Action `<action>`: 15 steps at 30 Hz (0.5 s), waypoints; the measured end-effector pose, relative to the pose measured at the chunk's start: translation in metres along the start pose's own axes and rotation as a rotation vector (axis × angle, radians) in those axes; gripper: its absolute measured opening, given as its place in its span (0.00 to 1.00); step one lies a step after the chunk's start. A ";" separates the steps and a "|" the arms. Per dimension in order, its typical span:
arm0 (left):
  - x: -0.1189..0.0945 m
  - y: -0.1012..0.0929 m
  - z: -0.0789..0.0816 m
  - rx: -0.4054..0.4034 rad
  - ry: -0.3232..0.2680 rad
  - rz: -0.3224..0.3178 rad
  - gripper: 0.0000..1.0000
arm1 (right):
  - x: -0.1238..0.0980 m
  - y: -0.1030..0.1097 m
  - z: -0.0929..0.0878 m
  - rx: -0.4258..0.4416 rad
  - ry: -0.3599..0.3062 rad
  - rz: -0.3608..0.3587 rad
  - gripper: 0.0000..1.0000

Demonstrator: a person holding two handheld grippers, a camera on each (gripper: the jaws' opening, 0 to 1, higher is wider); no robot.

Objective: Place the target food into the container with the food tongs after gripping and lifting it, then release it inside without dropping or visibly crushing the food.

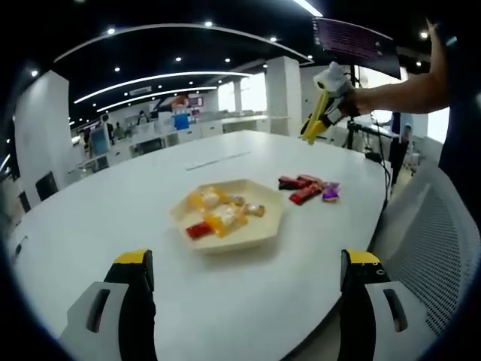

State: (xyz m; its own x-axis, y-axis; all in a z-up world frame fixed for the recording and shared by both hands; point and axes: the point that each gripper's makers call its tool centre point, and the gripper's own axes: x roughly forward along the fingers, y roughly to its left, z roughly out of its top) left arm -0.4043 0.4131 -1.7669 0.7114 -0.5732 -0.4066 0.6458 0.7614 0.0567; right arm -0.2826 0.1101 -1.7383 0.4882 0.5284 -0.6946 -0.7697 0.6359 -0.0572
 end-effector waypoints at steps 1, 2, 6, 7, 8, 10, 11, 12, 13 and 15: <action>0.000 0.000 -0.002 0.011 0.010 0.005 0.99 | 0.003 0.001 -0.005 0.004 0.006 -0.002 0.29; 0.000 0.002 -0.003 0.031 0.017 0.012 0.99 | 0.006 0.001 -0.010 0.017 0.016 -0.008 0.29; 0.001 0.000 -0.003 0.033 0.016 0.005 0.99 | 0.017 -0.001 -0.030 0.049 0.042 -0.027 0.29; 0.000 0.001 -0.003 0.036 0.018 0.009 0.99 | 0.019 -0.001 -0.034 0.055 0.047 -0.029 0.29; 0.000 0.001 -0.003 0.030 0.017 0.009 0.99 | 0.020 0.001 -0.036 0.067 0.049 -0.023 0.29; 0.000 0.002 -0.003 0.029 0.019 0.012 0.99 | 0.024 0.004 -0.039 0.071 0.049 -0.026 0.30; 0.000 0.001 -0.003 0.029 0.021 0.012 0.99 | 0.025 0.006 -0.041 0.074 0.054 -0.023 0.30; 0.000 0.001 -0.003 0.028 0.019 0.008 0.99 | 0.027 0.007 -0.042 0.079 0.056 -0.025 0.30; 0.000 0.001 -0.003 0.029 0.018 0.008 0.99 | 0.029 0.007 -0.043 0.080 0.058 -0.027 0.30; 0.000 0.000 -0.003 0.028 0.020 0.007 0.99 | 0.032 0.007 -0.047 0.092 0.060 -0.028 0.29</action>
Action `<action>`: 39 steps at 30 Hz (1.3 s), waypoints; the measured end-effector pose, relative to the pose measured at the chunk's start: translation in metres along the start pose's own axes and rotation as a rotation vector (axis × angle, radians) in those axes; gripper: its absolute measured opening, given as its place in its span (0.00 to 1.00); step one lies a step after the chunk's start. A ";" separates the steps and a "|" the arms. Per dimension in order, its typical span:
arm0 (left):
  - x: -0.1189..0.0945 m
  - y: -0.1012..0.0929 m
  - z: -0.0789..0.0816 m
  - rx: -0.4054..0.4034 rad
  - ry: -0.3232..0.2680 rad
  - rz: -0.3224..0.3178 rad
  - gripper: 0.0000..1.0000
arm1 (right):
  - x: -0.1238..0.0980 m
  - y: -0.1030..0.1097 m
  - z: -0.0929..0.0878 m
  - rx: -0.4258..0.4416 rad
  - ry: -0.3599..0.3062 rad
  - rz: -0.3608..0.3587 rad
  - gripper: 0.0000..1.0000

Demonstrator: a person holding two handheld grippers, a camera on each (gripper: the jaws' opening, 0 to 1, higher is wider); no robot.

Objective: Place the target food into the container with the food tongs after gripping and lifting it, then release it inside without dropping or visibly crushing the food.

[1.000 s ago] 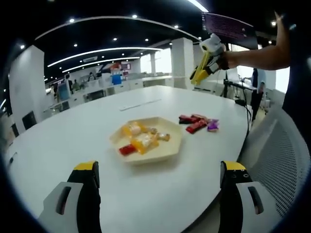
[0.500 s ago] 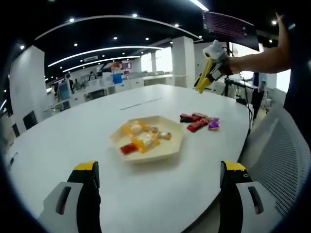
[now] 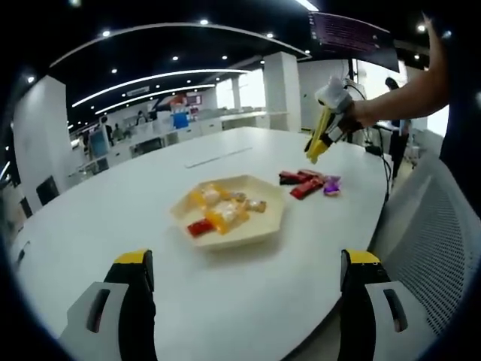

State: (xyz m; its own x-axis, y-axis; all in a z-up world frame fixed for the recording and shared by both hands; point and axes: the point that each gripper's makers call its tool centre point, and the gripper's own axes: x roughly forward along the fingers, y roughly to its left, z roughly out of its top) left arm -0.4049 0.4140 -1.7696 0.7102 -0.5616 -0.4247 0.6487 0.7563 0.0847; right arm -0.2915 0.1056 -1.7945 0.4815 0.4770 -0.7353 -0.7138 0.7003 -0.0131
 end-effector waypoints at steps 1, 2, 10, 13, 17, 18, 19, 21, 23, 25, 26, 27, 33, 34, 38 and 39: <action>0.000 0.000 0.000 0.000 0.000 -0.003 0.99 | 0.001 -0.002 -0.001 0.002 0.002 -0.013 0.29; 0.001 -0.001 -0.001 0.007 0.003 -0.005 0.99 | 0.002 -0.002 -0.003 0.001 0.009 -0.022 0.30; 0.001 -0.001 -0.003 0.007 0.010 -0.004 0.99 | 0.013 -0.002 -0.014 0.094 0.028 -0.032 0.30; 0.001 -0.001 -0.003 0.010 0.014 -0.007 0.99 | 0.017 -0.004 -0.020 0.131 0.047 -0.048 0.30; 0.001 -0.002 -0.003 0.009 0.017 -0.008 0.99 | 0.021 -0.002 -0.026 0.176 0.059 -0.034 0.30; 0.001 -0.002 -0.003 0.007 0.016 -0.008 0.99 | 0.021 -0.002 -0.026 0.172 0.058 -0.038 0.30; 0.001 -0.001 -0.003 0.006 0.016 -0.007 0.99 | 0.020 -0.003 -0.027 0.167 0.059 -0.038 0.30; 0.001 -0.002 -0.003 0.006 0.017 -0.008 0.99 | 0.020 -0.003 -0.027 0.141 0.066 -0.021 0.30; 0.001 -0.002 -0.003 0.008 0.017 -0.008 0.99 | 0.018 -0.006 -0.029 0.094 0.095 -0.015 0.30; 0.001 -0.001 -0.004 0.005 0.018 -0.007 0.99 | 0.018 -0.002 -0.026 -0.011 0.085 0.048 0.29; 0.002 -0.001 -0.004 0.004 0.017 -0.006 0.99 | 0.015 -0.004 -0.032 -0.053 0.133 0.044 0.29; 0.002 -0.001 -0.004 0.004 0.017 -0.005 0.99 | 0.014 -0.005 -0.035 -0.098 0.155 0.047 0.29; 0.001 0.000 -0.003 -0.001 0.017 -0.003 0.99 | 0.013 -0.011 -0.033 -0.063 0.153 0.024 0.30; 0.001 0.000 -0.004 -0.001 0.019 -0.001 0.99 | 0.014 -0.011 -0.034 -0.064 0.153 0.027 0.30; 0.001 0.000 -0.004 -0.003 0.021 -0.003 0.99 | 0.019 -0.017 -0.035 -0.012 0.146 0.034 0.30; 0.001 0.000 -0.004 -0.003 0.021 -0.004 0.99 | 0.021 -0.018 -0.035 0.009 0.141 0.037 0.30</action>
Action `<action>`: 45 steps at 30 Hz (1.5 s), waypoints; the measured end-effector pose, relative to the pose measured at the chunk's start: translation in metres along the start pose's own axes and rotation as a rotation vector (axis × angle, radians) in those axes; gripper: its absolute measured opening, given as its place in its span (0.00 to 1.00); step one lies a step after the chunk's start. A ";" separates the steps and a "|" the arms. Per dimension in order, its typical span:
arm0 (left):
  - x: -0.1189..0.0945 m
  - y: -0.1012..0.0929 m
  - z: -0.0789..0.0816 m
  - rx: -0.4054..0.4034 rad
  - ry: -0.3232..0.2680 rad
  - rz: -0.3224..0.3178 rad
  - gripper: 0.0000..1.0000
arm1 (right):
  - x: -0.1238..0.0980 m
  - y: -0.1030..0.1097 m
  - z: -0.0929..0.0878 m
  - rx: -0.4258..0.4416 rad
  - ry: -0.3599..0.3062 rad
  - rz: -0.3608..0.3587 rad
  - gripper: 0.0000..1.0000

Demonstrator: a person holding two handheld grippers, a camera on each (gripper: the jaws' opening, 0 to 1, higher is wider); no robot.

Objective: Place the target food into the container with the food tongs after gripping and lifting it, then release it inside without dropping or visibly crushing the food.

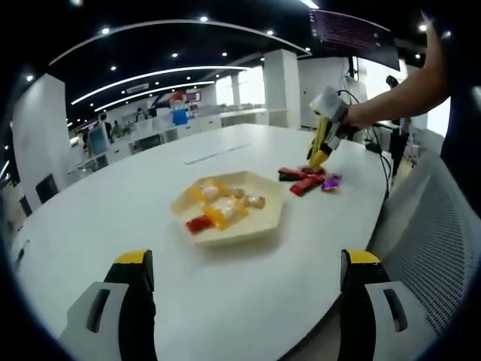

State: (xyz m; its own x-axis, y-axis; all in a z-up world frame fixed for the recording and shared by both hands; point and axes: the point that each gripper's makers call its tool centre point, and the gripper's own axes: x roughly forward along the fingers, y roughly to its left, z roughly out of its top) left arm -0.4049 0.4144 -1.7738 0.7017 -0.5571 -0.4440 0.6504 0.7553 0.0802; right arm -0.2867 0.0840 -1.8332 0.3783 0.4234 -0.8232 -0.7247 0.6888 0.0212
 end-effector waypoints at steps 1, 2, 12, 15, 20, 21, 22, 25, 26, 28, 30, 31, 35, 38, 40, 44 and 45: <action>0.000 0.000 0.000 0.001 -0.001 0.000 0.99 | 0.001 -0.001 -0.001 0.019 0.000 0.007 0.30; 0.000 0.000 0.000 0.001 -0.001 0.000 0.99 | 0.003 -0.002 -0.002 0.017 0.000 0.011 0.30; 0.001 0.000 -0.003 0.004 0.009 -0.003 0.99 | 0.005 -0.009 -0.002 0.026 -0.003 0.030 0.24; 0.001 0.000 -0.002 0.001 0.009 -0.001 0.99 | 0.005 -0.007 -0.002 -0.022 0.009 0.020 0.24; 0.001 0.000 -0.003 0.001 0.011 -0.004 0.99 | 0.006 -0.006 0.000 -0.027 -0.002 0.030 0.24; 0.001 0.000 -0.004 -0.001 0.011 -0.004 0.99 | 0.006 -0.007 -0.001 -0.031 0.000 0.027 0.24; 0.001 0.000 -0.003 -0.001 0.011 -0.003 0.99 | 0.005 -0.006 -0.001 -0.026 -0.002 0.032 0.24; 0.001 0.000 -0.003 -0.001 0.012 -0.003 0.99 | 0.004 -0.006 -0.002 -0.029 -0.014 0.033 0.24; 0.001 0.000 -0.003 -0.002 0.012 -0.003 0.99 | 0.004 -0.007 -0.003 -0.027 -0.015 0.032 0.24; 0.000 -0.001 -0.003 -0.002 0.011 -0.003 0.99 | 0.004 -0.007 -0.004 -0.019 -0.016 0.033 0.24; 0.001 -0.001 -0.003 -0.003 0.014 -0.004 0.99 | 0.003 -0.007 -0.005 -0.023 -0.014 0.033 0.25; 0.001 -0.001 -0.003 -0.002 0.013 -0.004 0.99 | 0.003 -0.008 -0.008 -0.025 -0.009 0.033 0.25; 0.001 0.001 -0.004 -0.004 0.011 -0.001 0.99 | 0.002 -0.007 -0.010 -0.021 -0.016 0.041 0.24; 0.001 0.000 -0.003 -0.002 0.011 -0.001 0.99 | 0.003 -0.006 -0.008 -0.033 -0.014 0.037 0.23; 0.001 0.001 -0.004 -0.005 0.013 0.002 0.99 | 0.003 -0.006 -0.008 -0.040 -0.016 0.037 0.22; 0.001 0.001 -0.003 -0.006 0.011 0.004 0.99 | 0.002 -0.008 -0.008 -0.021 -0.030 0.025 0.22; 0.001 0.001 -0.003 -0.008 0.011 0.004 0.99 | 0.002 -0.008 -0.008 -0.025 -0.033 0.020 0.22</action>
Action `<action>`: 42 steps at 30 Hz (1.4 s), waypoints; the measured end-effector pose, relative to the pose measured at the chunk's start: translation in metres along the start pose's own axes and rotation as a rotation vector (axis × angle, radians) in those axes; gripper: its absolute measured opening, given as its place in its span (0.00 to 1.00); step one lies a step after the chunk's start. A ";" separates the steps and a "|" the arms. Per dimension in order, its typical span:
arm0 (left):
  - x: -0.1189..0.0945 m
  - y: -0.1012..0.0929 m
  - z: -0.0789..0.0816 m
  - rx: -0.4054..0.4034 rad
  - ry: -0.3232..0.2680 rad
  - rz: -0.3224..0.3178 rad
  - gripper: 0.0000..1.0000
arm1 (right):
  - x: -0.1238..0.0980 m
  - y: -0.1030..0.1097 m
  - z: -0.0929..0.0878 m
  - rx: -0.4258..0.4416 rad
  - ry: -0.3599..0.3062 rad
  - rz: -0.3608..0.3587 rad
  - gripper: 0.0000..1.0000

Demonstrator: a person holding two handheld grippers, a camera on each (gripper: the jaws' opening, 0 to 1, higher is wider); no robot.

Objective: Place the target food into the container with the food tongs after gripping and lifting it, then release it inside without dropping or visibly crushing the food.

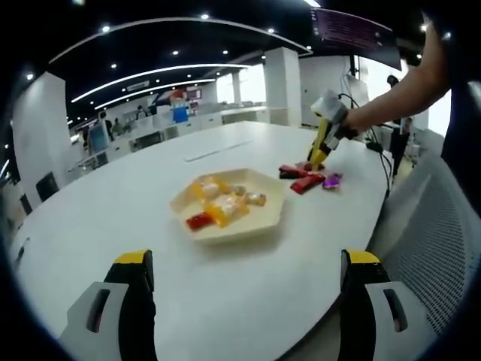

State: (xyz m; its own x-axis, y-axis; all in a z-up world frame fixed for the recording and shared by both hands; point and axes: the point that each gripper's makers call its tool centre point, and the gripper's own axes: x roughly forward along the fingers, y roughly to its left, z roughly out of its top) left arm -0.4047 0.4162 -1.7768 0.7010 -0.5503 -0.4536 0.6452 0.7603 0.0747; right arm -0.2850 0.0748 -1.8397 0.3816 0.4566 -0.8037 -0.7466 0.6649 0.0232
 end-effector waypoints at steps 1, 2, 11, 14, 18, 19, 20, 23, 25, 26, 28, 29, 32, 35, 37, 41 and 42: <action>0.000 0.000 0.000 0.000 0.000 0.000 0.99 | 0.000 -0.001 0.000 -0.001 -0.001 -0.006 0.21; 0.000 0.000 0.001 0.001 0.000 0.001 0.99 | -0.001 -0.001 0.000 -0.005 0.002 -0.010 0.21; 0.000 -0.001 0.000 0.005 -0.001 -0.005 0.99 | -0.021 -0.006 0.030 -0.024 -0.045 -0.007 0.22; -0.001 -0.002 0.002 0.000 -0.003 -0.004 0.99 | -0.028 -0.006 0.041 -0.030 -0.058 0.008 0.22; -0.001 -0.001 0.001 -0.012 -0.010 -0.009 0.99 | -0.034 -0.007 0.052 -0.042 -0.054 0.013 0.22; -0.001 -0.003 0.004 -0.015 -0.021 -0.017 0.99 | -0.035 -0.007 0.054 -0.046 -0.052 0.013 0.22; -0.002 -0.005 0.006 -0.017 -0.028 -0.021 0.99 | -0.036 -0.007 0.056 -0.054 -0.053 0.014 0.22; -0.002 -0.004 0.006 -0.029 -0.032 -0.024 0.99 | -0.040 -0.006 0.063 -0.071 -0.052 0.014 0.22; -0.002 -0.004 0.006 -0.032 -0.035 -0.026 0.99 | -0.040 -0.005 0.067 -0.084 -0.053 0.015 0.22; -0.002 -0.004 0.006 -0.026 -0.033 -0.023 0.99 | -0.041 -0.004 0.069 -0.088 -0.051 0.017 0.22; -0.002 -0.005 0.007 -0.026 -0.035 -0.027 0.99 | -0.042 -0.002 0.074 -0.092 -0.050 0.021 0.22; -0.002 -0.005 0.006 -0.025 -0.032 -0.027 0.99 | -0.042 -0.002 0.076 -0.092 -0.051 0.024 0.22; -0.002 -0.006 0.007 -0.022 -0.033 -0.030 0.99 | -0.040 0.001 0.084 -0.103 -0.051 0.032 0.22; -0.002 -0.005 0.005 -0.021 -0.030 -0.030 0.99 | -0.039 0.005 0.091 -0.114 -0.054 0.036 0.22; -0.002 -0.006 0.006 -0.018 -0.034 -0.029 0.99 | -0.038 0.009 0.099 -0.125 -0.058 0.045 0.22; -0.002 -0.007 0.004 -0.031 -0.016 -0.037 0.99 | -0.036 0.017 0.110 -0.153 -0.056 0.057 0.22; -0.002 -0.007 0.004 -0.027 -0.021 -0.039 0.99 | -0.036 0.019 0.114 -0.160 -0.053 0.060 0.22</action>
State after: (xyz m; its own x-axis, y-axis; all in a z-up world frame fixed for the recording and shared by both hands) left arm -0.4097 0.4104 -1.7723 0.6822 -0.5863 -0.4370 0.6635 0.7475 0.0330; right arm -0.2509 0.1387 -1.7430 0.3589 0.5254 -0.7714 -0.8443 0.5351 -0.0284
